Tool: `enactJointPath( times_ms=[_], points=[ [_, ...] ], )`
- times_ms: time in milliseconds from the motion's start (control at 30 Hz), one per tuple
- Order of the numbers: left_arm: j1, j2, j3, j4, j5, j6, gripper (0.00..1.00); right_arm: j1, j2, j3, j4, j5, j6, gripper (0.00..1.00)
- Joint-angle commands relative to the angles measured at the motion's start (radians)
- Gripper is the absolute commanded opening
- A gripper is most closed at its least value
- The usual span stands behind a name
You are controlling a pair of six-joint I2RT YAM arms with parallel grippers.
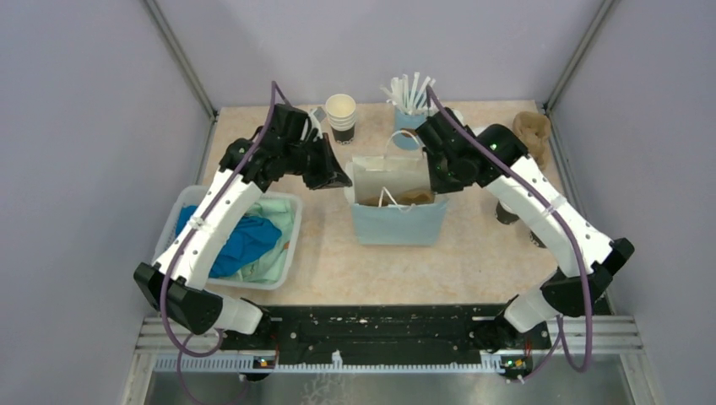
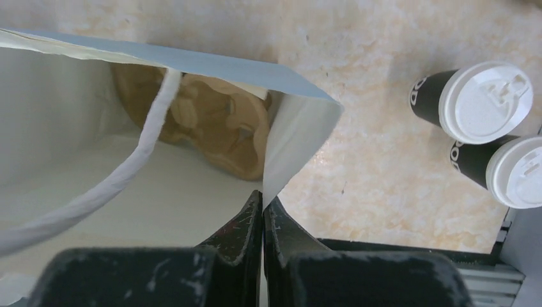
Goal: Pack the takeout coffee
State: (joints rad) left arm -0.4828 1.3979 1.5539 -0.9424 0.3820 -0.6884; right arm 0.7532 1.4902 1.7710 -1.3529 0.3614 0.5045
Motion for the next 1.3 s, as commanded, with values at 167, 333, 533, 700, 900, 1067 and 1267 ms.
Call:
enactJointPath(
  times_ms=[167,333,533,700,900,1067,1267],
  points=[
    [-0.003,-0.014,0.247,-0.126,-0.041,-0.058,0.0,0.052,0.006,0.336,-0.145,-0.031,0.081,0.0],
    [0.012,-0.012,0.213,-0.151,-0.089,-0.046,0.15,-0.015,-0.047,0.1,0.002,-0.07,0.065,0.19],
    [0.074,-0.031,0.12,-0.132,-0.042,0.064,0.67,-0.137,-0.11,-0.045,0.084,-0.215,-0.02,0.58],
    [0.073,-0.037,0.115,-0.124,-0.055,0.109,0.77,-0.135,-0.137,-0.074,0.15,-0.264,-0.022,0.64],
    [0.072,-0.001,0.055,-0.068,0.02,0.128,0.76,-0.111,-0.122,-0.062,0.222,-0.258,0.021,0.66],
    [0.072,0.012,0.038,-0.016,0.049,0.118,0.62,-0.102,-0.046,-0.03,0.252,-0.201,0.057,0.66],
    [0.066,0.015,-0.01,0.035,0.054,0.102,0.38,-0.08,0.047,0.013,0.293,-0.13,-0.003,0.38]
  ],
)
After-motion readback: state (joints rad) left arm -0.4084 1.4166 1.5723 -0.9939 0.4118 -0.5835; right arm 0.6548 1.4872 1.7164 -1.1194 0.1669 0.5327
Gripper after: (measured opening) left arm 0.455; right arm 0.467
